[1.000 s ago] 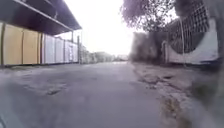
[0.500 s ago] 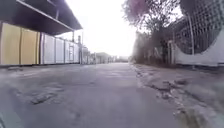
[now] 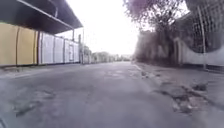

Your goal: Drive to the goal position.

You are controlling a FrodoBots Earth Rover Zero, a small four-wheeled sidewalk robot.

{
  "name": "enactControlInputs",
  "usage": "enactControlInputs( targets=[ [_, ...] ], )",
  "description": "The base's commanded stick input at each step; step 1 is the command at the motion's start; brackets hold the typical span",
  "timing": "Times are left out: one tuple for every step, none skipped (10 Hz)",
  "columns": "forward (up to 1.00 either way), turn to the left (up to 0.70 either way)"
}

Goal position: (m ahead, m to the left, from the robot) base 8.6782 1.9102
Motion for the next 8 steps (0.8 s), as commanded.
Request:
enactControlInputs(
  targets=[
    [1.00,0.00],
    [1.00,0.00],
    [1.00,0.00],
    [1.00,0.00],
    [1.00,0.00],
    [1.00,-0.18],
    [1.00,-0.32],
    [1.00,-0.40]
  ],
)
